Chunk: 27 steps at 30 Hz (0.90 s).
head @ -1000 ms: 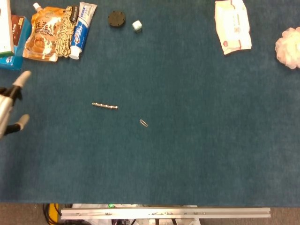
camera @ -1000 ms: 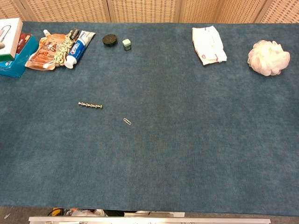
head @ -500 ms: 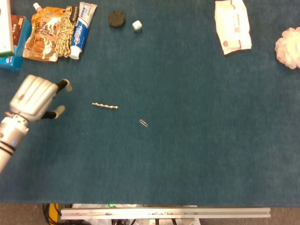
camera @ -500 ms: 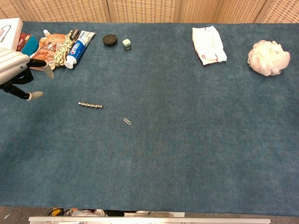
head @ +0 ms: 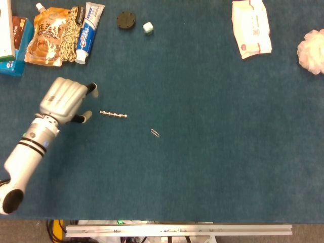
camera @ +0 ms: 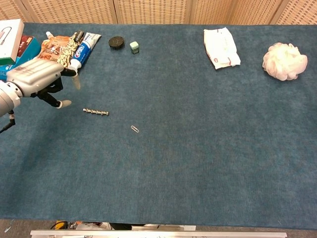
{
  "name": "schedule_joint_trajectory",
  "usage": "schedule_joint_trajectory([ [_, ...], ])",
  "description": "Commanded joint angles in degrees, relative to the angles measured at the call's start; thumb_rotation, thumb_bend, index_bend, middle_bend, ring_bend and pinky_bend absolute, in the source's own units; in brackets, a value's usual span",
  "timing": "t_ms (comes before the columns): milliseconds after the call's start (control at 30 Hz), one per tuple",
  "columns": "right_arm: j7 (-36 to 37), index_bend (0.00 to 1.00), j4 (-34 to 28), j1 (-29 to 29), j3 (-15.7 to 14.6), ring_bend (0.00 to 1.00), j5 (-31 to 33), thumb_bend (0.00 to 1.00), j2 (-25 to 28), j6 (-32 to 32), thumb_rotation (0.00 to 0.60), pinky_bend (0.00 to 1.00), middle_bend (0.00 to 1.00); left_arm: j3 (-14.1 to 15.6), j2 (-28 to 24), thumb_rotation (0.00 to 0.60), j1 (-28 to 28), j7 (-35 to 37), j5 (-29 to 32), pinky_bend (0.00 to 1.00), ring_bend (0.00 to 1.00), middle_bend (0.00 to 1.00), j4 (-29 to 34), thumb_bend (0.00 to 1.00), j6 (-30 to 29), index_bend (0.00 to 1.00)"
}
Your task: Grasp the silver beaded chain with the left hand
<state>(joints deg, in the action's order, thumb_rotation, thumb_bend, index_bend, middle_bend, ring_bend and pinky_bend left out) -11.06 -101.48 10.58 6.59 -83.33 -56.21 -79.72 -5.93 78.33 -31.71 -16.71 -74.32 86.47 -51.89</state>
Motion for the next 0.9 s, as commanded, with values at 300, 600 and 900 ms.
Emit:
schedule_joint_trajectory([
  [300,1.3,0.34,1.5,-0.4,-0.3,0.58,0.7,0.13,-0.4,-0.1,0.600,0.54,0.53,0.6,5.9,0.600,-1.8,-4.8,5.7,1.00,1.00,1.00,-4.0,0.24,0.9,0.45],
  [600,2.4,0.34,2.4,-1.1,-0.5,0.58,1.0,0.13,-0.4,-0.9,0.600,0.54,0.53,0.7,7.8,0.600,-3.2,-5.5,8.4,1.00,1.00,1.00,-5.8,0.24,2.1,0.48],
  [900,3.2,0.34,2.9,-1.6,-0.6,0.58,1.2,0.13,-0.1,-1.3,0.600,0.54,0.53,1.2,8.8,0.600,-4.1,-7.2,10.8,1.00,1.00,1.00,-6.2,0.24,2.6,0.49],
])
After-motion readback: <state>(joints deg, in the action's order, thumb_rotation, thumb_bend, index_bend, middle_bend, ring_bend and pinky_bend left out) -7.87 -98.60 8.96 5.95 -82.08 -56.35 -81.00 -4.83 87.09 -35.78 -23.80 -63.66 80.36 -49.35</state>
